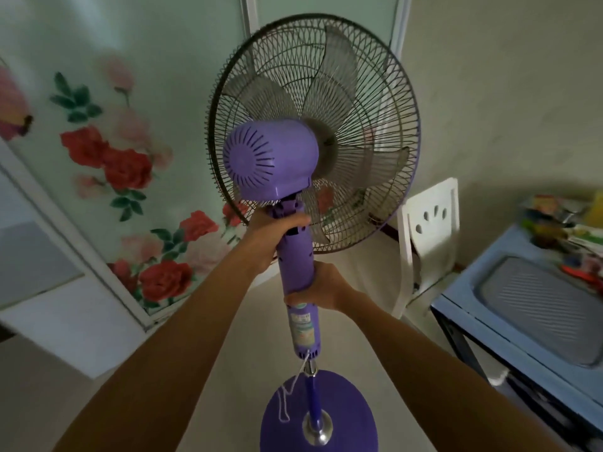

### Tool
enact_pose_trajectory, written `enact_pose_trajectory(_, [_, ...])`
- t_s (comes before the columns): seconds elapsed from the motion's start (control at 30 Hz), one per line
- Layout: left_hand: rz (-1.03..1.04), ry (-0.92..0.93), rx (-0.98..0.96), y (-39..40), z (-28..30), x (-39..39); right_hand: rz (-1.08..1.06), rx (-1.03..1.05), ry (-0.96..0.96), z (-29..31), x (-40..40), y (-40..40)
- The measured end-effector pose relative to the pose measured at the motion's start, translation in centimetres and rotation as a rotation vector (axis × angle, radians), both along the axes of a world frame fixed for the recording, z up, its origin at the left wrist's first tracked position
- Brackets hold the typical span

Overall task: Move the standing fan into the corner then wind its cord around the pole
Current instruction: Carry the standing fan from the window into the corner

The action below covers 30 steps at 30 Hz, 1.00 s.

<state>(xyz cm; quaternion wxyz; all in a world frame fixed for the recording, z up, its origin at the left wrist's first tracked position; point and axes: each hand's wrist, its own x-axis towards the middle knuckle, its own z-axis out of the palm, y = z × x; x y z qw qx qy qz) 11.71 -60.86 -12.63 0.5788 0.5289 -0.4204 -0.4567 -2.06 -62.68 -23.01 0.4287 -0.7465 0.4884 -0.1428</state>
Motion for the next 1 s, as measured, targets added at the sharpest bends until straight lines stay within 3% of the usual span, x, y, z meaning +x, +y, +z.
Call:
enact_pose_trajectory(0.23, [-0.078, 0.027, 0.013, -15.4, 0.9, 2.1, -0.075, 0.003, 0.017, 0.6, 2.0, -14.8])
enact_pose_trajectory(0.57, [-0.295, 0.079, 0.015, -40.4, -0.9, 4.1, -0.352, -0.077, 0.065, -0.9, 3.5, -36.7])
enact_pose_trajectory(0.8, [-0.478, 0.035, 0.035, -54.8, -1.3, 0.8, -0.591, -0.071, 0.043, -2.1, 0.8, -48.9])
enact_pose_trajectory(1.0, [-0.579, 0.006, 0.048, -67.1, -1.9, -4.8, -0.677, -0.072, 0.035, -3.2, -3.9, -59.9])
